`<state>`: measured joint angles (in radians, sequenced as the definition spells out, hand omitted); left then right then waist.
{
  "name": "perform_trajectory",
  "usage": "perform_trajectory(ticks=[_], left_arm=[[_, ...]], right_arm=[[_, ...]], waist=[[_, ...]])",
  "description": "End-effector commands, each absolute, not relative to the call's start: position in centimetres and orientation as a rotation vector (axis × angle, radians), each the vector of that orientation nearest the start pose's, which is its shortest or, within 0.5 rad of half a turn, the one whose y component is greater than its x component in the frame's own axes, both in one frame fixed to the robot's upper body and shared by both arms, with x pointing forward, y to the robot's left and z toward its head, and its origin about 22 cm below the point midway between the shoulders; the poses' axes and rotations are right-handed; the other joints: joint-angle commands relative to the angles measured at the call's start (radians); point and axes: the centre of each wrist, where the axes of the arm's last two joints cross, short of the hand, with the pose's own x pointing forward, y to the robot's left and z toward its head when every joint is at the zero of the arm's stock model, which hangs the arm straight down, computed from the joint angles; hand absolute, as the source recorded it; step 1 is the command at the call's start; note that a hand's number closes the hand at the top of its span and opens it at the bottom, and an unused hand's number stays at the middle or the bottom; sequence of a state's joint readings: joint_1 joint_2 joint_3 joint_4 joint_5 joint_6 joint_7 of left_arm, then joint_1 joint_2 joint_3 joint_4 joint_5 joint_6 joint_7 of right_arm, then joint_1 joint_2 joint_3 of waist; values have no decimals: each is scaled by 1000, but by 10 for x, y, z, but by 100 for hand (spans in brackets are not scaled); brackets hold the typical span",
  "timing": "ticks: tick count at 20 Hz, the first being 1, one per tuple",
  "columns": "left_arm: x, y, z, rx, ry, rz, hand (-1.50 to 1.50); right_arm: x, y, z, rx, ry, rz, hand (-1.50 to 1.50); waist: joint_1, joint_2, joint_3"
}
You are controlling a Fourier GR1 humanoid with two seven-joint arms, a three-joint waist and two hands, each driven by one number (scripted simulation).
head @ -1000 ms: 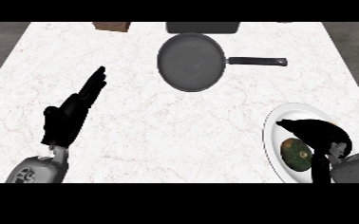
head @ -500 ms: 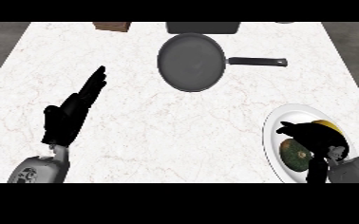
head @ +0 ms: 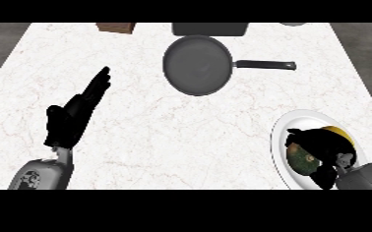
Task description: Pick the squash from the plate and place it in the pan
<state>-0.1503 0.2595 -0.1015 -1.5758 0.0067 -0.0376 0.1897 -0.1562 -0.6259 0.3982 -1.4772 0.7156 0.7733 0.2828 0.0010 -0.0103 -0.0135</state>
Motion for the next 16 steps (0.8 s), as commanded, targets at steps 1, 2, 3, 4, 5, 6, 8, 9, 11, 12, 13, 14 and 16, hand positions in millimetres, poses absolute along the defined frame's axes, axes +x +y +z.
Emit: perform_trajectory(ticks=[1, 2, 3, 4, 5, 6, 8, 9, 11, 12, 13, 14, 16], left_arm=[[268, 246, 54, 94, -1501, -330, 0], [250, 239, 44, 111, -1506, -339, 0], [268, 235, 39, 102, -1496, -369, 0], [259, 243, 55, 105, -1497, -345, 0], [267, 250, 67, 89, -1496, -333, 0], [267, 261, 48, 99, -1502, -343, 0], [263, 249, 54, 97, -1500, -359, 0], [273, 237, 51, 95, -1485, -349, 0], [272, 244, 49, 81, -1485, -372, 0], [270, 245, 51, 82, -1488, -366, 0], [271, 236, 56, 73, -1502, -391, 0], [271, 242, 51, 60, -1487, -364, 0], [273, 243, 43, 70, -1485, -373, 0]], right_arm=[[254, -303, 25, -401, -508, 1645, 150], [256, -283, 36, -430, -545, 1645, 150], [264, -287, 29, -436, -567, 1642, 150], [261, -288, 50, -458, -611, 1642, 150], [263, -285, 54, -473, -643, 1629, 150], [251, -237, 50, -499, -743, 1584, 150], [242, -158, 59, -514, -980, 1513, 150], [235, -129, 63, -512, -1073, 1495, 150], [231, -88, 82, -541, -1248, 1411, 150], [217, -67, 85, -555, -1288, 1392, 150], [213, -58, 92, -589, -1334, 1368, 150], [203, -49, 96, -636, -1372, 1345, 150], [193, -36, 110, -727, -1511, 1264, 150]], waist=[[0, 9, 14], [1, 8, 13], [0, 10, 14], [-1, 9, 13], [-1, 9, 13], [-7, 8, 13], [12, -4, 12], [0, 2, 13], [31, 3, 12], [31, -5, 12], [36, -7, 13], [32, -5, 11], [26, 0, 11]])
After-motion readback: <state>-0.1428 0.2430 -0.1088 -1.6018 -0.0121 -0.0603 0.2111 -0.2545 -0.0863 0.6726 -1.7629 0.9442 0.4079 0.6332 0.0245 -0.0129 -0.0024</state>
